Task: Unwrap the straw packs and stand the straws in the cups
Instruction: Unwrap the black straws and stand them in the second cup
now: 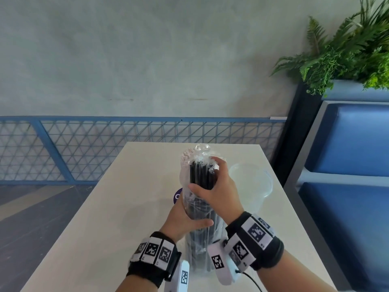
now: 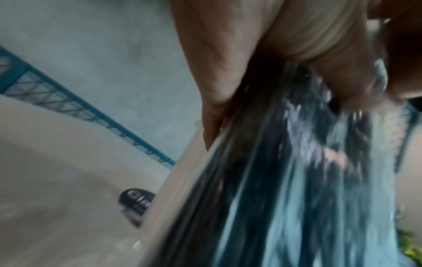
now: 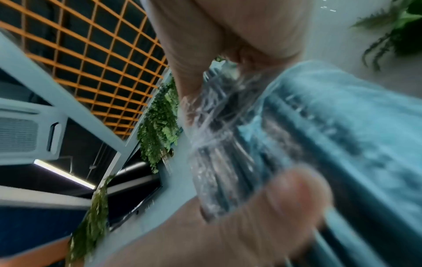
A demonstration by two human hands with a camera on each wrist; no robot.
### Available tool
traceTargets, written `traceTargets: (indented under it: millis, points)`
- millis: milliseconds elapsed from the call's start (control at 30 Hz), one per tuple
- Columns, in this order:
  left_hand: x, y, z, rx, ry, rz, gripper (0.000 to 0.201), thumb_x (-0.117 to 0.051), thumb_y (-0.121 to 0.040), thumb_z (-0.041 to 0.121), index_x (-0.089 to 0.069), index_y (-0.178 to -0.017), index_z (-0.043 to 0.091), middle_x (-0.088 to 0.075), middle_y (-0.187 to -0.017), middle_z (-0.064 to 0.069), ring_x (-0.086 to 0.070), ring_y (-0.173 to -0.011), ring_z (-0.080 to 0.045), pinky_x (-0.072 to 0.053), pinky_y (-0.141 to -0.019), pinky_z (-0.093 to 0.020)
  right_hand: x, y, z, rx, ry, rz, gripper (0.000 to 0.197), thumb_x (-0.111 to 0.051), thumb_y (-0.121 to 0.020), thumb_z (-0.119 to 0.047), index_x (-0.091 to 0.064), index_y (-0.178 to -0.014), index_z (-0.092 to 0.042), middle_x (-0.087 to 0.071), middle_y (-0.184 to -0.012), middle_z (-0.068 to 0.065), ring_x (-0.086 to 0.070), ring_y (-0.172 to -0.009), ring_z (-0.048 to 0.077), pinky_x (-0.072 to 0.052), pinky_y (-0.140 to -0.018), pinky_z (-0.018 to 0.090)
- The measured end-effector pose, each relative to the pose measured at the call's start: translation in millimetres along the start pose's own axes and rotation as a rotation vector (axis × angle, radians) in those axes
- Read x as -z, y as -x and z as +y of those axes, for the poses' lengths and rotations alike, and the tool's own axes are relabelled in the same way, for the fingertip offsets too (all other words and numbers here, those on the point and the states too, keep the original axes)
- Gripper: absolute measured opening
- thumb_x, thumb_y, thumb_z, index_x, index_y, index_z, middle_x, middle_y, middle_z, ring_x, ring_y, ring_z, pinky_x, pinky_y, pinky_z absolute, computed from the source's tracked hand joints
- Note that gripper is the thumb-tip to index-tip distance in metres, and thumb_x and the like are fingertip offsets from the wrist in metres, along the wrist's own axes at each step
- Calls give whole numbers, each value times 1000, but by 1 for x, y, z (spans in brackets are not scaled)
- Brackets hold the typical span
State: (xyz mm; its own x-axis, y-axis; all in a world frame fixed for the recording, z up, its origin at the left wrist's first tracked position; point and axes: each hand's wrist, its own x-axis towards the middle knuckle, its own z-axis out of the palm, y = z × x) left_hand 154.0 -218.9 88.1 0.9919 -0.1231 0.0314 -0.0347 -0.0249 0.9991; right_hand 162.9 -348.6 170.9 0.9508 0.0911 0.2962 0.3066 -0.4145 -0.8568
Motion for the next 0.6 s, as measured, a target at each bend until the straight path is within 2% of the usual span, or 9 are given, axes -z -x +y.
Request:
traceTargets:
  millis: [100,200,267,367,433,533,600]
  points:
    - [-2,-5,15,-80,3,23,92,-91,-43,22,-47,-124,23,-66,-116,-2,-62,-112,-19,-49,-94,-39,-2,-8,-1,-87,-11,-32,50,-79,-67,-33,-51,-106,-21,-62,-84,-11,-63,-82,11,-51,-71,21]
    - [-6,-8,21,-94,16,49,81,-90,-44,22,-52,-116,24,-69,-109,-1,-65,-104,-21,-52,-91,-44,-6,-11,0,-149,-60,-22,41,-79,-65,-31,-55,-97,-20,-62,-81,-11,-63,-79,10,-50,-69,21]
    - [-8,-8,19,-87,23,56,79,-90,-43,25,-53,-113,22,-69,-106,-4,-66,-101,-22,-52,-92,-48,-7,-13,1,-163,-95,-4,42,-80,-63,-33,-59,-95,-16,-66,-81,-7,-64,-79,12,-54,-72,27]
    - [-7,-10,18,-64,33,36,94,-92,-45,28,-46,-126,20,-66,-115,-5,-64,-108,-20,-50,-94,-43,-3,-20,1,-161,-158,34,39,-80,-64,-30,-63,-93,-10,-70,-84,3,-68,-80,19,-57,-78,40]
    - [-6,-10,17,-55,6,42,94,-92,-48,29,-44,-128,19,-67,-114,-2,-65,-106,-13,-50,-96,-38,3,-26,-5,-152,-226,70,31,-80,-67,-26,-63,-87,-9,-69,-81,5,-68,-79,23,-57,-77,43]
    - [-5,-10,18,-39,-53,40,99,-88,-47,41,-41,-131,18,-66,-116,-3,-64,-108,-15,-47,-101,-44,11,-33,-13,-145,-314,96,25,-80,-69,-23,-59,-77,-13,-64,-72,4,-66,-74,26,-58,-73,45]
    - [-5,-10,21,-40,-76,48,107,-85,-44,46,-37,-136,19,-63,-121,1,-61,-112,-12,-45,-104,-41,15,-35,-15,-138,-347,97,24,-80,-70,-22,-58,-75,-14,-62,-69,2,-64,-71,23,-57,-73,45]
